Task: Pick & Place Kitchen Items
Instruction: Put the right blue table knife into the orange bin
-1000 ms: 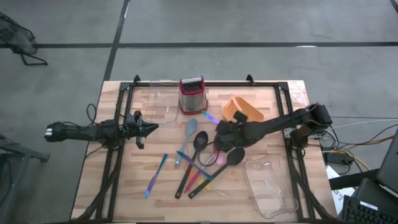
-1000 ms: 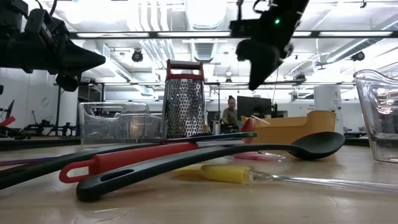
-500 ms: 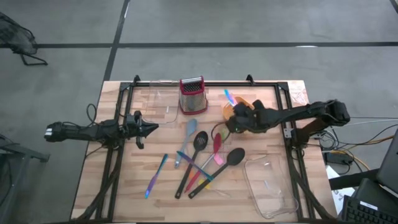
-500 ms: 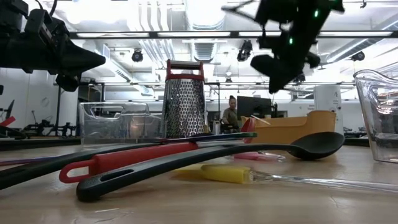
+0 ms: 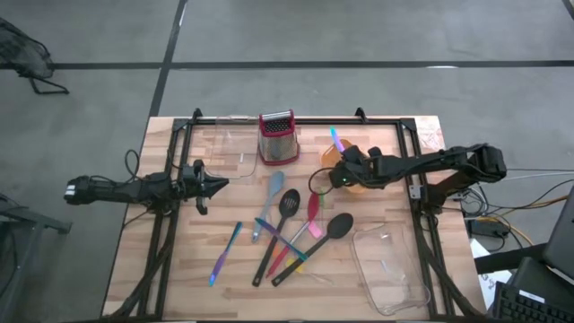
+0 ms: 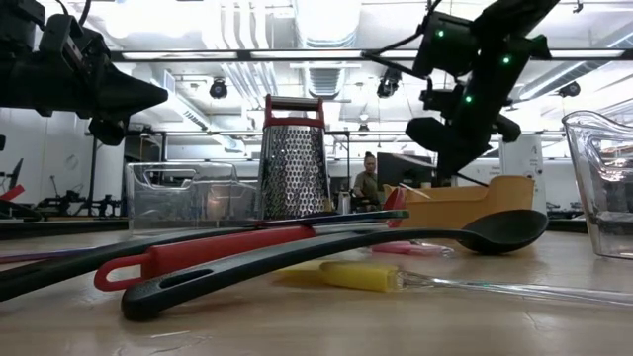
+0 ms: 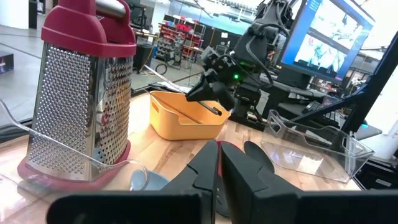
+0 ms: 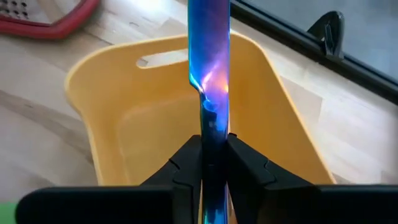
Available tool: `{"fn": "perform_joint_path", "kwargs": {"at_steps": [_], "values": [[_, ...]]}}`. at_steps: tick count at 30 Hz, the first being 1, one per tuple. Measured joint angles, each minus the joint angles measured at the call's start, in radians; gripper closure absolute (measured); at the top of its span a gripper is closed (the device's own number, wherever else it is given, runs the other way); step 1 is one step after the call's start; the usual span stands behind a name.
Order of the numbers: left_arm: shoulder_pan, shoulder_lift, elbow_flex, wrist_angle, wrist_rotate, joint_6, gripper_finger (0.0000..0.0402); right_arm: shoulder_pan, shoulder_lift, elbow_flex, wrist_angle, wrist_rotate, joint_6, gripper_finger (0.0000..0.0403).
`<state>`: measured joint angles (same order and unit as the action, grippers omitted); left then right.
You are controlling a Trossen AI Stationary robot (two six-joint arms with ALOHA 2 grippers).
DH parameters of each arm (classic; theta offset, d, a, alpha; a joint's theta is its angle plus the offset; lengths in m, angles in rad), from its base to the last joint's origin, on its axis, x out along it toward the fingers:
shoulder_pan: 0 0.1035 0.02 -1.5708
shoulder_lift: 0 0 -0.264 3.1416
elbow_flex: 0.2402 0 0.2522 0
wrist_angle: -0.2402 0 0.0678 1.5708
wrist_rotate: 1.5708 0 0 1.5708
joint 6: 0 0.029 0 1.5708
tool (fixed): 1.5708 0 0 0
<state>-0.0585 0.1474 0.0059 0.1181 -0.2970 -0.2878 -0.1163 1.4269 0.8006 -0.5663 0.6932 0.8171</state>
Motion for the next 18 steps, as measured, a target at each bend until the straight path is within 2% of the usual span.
{"fn": "perform_joint_path", "kwargs": {"at_steps": [5, 13, 18], "values": [[0.0, 0.0, 0.0, 0.0, 0.0, 0.0, 0.0381, -0.001, 0.0, -0.019, 0.034, -0.01, 0.004, 0.0335], [0.0, 0.0, 0.0, 0.0, 0.0, 0.0, 0.038, -0.004, 0.001, -0.023, 0.031, -0.011, -0.002, 0.0353], [0.0, 0.0, 0.0, 0.0, 0.0, 0.0, 0.038, -0.005, 0.001, -0.023, 0.029, -0.017, -0.004, 0.0331]]}}
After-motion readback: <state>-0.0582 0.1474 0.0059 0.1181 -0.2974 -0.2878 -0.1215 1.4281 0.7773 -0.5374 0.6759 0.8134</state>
